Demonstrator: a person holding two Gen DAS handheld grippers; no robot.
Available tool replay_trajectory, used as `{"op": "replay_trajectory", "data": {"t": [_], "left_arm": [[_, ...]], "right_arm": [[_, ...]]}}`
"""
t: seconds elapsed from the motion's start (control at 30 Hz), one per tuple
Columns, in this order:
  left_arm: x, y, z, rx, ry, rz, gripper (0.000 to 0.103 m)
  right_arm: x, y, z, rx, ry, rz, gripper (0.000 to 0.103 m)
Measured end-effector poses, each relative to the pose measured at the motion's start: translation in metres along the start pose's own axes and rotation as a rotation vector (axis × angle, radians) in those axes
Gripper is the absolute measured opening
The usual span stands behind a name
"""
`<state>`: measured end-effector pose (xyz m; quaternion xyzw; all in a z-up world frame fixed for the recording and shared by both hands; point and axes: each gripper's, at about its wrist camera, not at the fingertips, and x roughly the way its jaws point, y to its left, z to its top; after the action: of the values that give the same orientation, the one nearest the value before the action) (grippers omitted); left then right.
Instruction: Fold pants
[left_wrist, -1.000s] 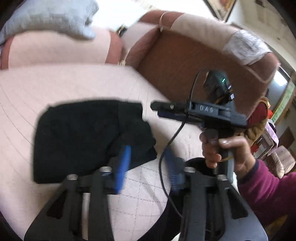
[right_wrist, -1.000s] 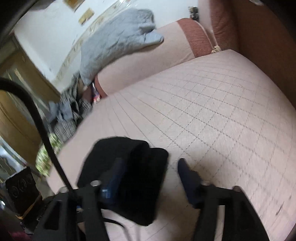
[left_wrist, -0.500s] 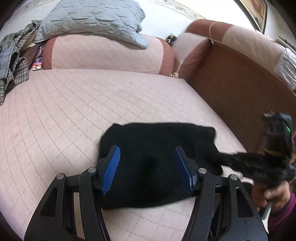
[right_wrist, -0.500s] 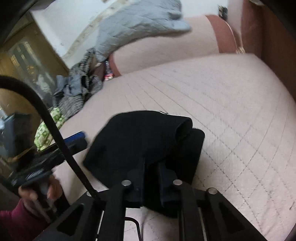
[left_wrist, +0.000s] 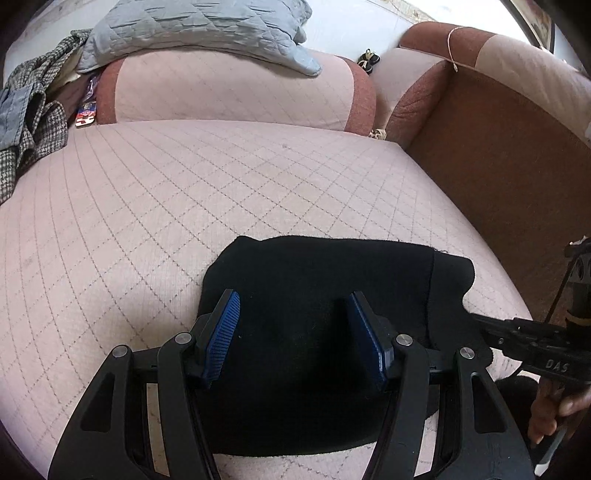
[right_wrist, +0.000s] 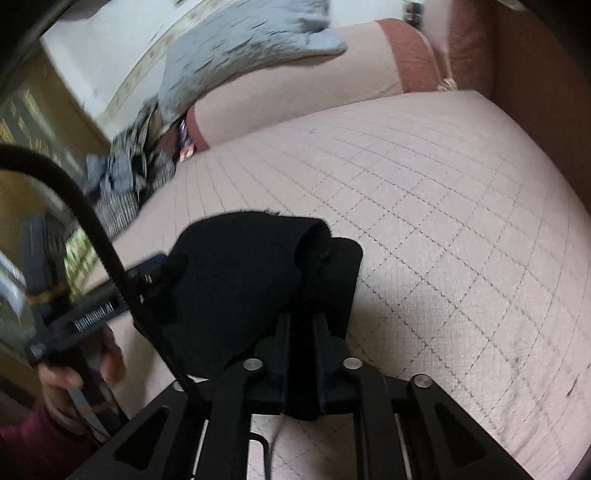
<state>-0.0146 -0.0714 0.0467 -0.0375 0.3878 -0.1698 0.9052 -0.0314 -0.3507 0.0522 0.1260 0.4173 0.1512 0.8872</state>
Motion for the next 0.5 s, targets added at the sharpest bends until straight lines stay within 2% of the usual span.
{"op": "replay_trajectory", "data": {"t": [0.03, 0.07, 0.1, 0.27, 0.43, 0.5], "left_arm": [[0.0, -0.001, 0.0, -0.001, -0.001, 0.002, 0.061], [0.0, 0.0, 0.001, -0.005, -0.001, -0.002, 0.061], [0.0, 0.0, 0.001, -0.011, 0.0, -0.003, 0.061], [0.001, -0.001, 0.002, 0.004, 0.001, 0.006, 0.061], [0.0, 0.004, 0.001, -0.02, -0.011, -0.005, 0.061], [-0.003, 0.006, 0.004, -0.035, -0.013, -0.003, 0.061]], "right_arm": [[0.0, 0.0, 0.0, -0.001, -0.001, -0.005, 0.032], [-0.001, 0.001, 0.0, -0.006, -0.007, -0.006, 0.043], [-0.004, 0.002, 0.0, -0.01, -0.022, -0.003, 0.049], [-0.008, -0.003, 0.01, 0.004, -0.064, 0.047, 0.049], [-0.002, -0.002, 0.013, -0.018, -0.188, 0.102, 0.049], [0.004, -0.004, 0.012, 0.003, -0.186, 0.113, 0.05]]}}
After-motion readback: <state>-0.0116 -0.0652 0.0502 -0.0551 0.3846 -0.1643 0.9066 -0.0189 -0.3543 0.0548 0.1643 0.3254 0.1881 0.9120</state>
